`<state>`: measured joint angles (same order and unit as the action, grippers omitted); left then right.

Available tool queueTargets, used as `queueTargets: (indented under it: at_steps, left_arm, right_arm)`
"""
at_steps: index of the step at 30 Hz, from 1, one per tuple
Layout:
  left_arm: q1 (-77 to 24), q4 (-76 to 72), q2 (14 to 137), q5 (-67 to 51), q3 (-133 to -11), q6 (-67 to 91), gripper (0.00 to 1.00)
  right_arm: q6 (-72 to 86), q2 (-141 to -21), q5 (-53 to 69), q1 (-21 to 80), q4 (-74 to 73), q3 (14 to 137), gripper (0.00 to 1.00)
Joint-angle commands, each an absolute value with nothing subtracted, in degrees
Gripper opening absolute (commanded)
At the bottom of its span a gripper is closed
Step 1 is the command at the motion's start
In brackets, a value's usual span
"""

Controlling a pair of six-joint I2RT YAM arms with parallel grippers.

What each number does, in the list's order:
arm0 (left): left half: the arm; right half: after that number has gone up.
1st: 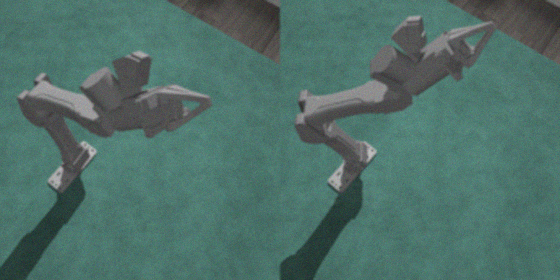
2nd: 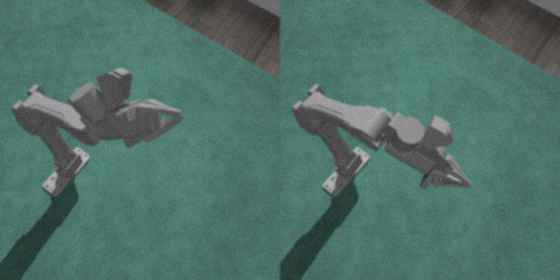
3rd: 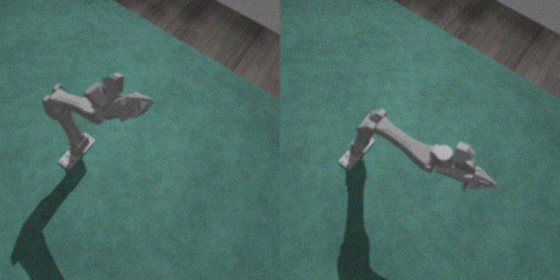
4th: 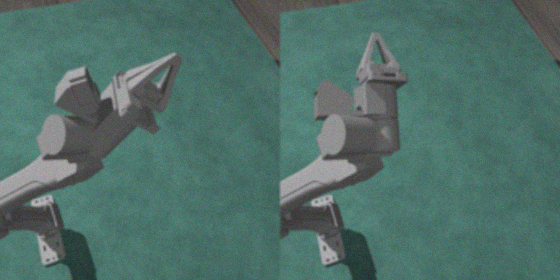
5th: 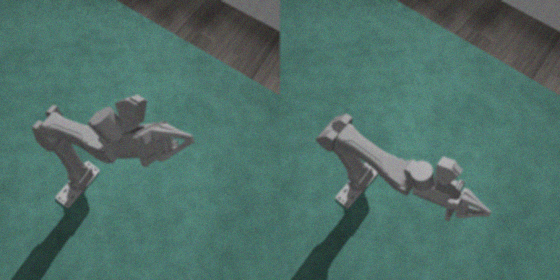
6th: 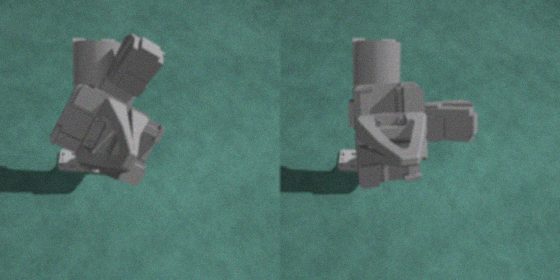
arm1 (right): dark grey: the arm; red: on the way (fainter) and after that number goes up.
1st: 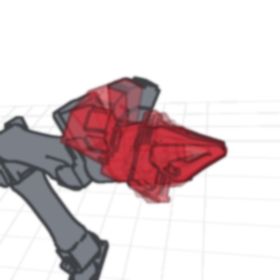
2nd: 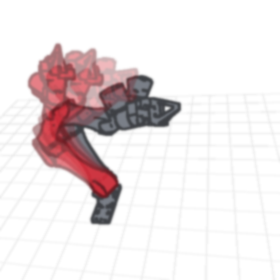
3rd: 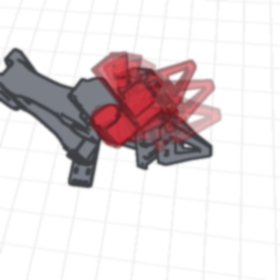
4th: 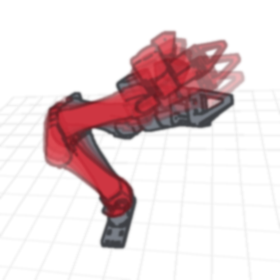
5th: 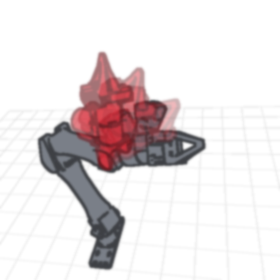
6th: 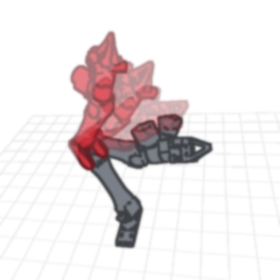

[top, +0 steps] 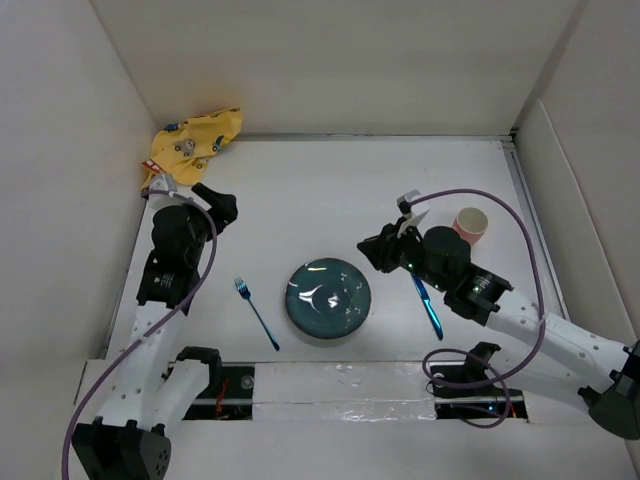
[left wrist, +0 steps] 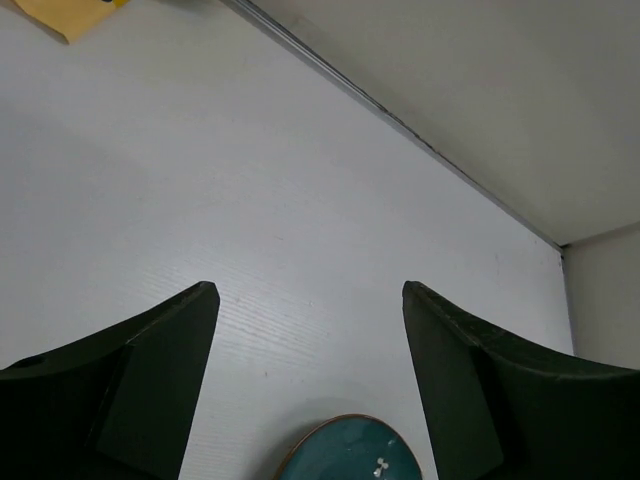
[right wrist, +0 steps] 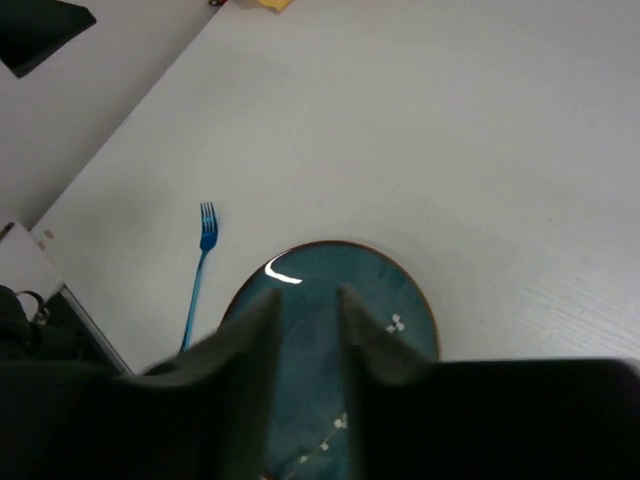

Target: Set the dinner table for one person

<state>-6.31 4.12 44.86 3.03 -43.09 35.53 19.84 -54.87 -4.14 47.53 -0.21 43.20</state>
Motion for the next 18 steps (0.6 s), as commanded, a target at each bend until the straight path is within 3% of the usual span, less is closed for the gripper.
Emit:
queueTargets:
  at_steps: [1,2,5,6,8,9,10,14,15,17,18]
  left_arm:
    - [-6.15,0.35,48.93,2.72,-44.38,37.0,0.72]
    - [-5.11,-1.13,51.39,3.25,-46.21,37.44,0.72]
    - [-3.87,-2.19,56.32,4.03,-50.09,38.05,0.62]
    - [-3.87,-2.63,58.16,5.78,-53.75,38.58,0.43]
    - [-3.87,-2.46,65.63,9.65,-58.16,37.8,0.26]
    - [-3.35,-1.42,68.26,10.71,-63.67,37.1,0.04]
    - [-3.34,-0.28,73.95,12.03,-66.85,36.22,0.0]
    - [-1.33,4.13,87.69,15.39,-81.36,33.84,0.0]
    - [-0.45,5.35,89.98,14.86,-86.17,34.19,0.14]
    - [2.01,7.19,97.53,12.23,-90.85,34.71,0.3]
    - [2.54,8.34,99.82,11.69,-96.27,34.98,0.44]
  right_arm:
    - [21.53,-52.04,-5.54,47.81,5.89,41.58,0.22]
    - [21.88,-51.25,-5.1,47.81,5.63,41.66,0.0]
    - [21.71,-51.33,-4.66,47.81,4.84,42.27,0.0]
    - [21.53,-51.42,-4.66,47.81,4.83,42.28,0.0]
    - [21.53,-51.85,-4.13,47.81,4.66,42.45,0.0]
    - [21.53,-52.2,-3.96,47.81,4.4,42.71,0.0]
    - [21.45,-52.12,-3.78,47.81,3.96,42.8,0.0]
    - [21.36,-52.12,-5.01,48.34,3.34,42.8,0.0]
    - [21.27,-52.21,-5.36,48.34,2.99,42.98,0.0]
    - [21.09,-52.29,-5.98,48.34,2.29,43.15,0.0]
    - [21.09,-52.29,-6.41,48.34,2.37,42.98,0.0]
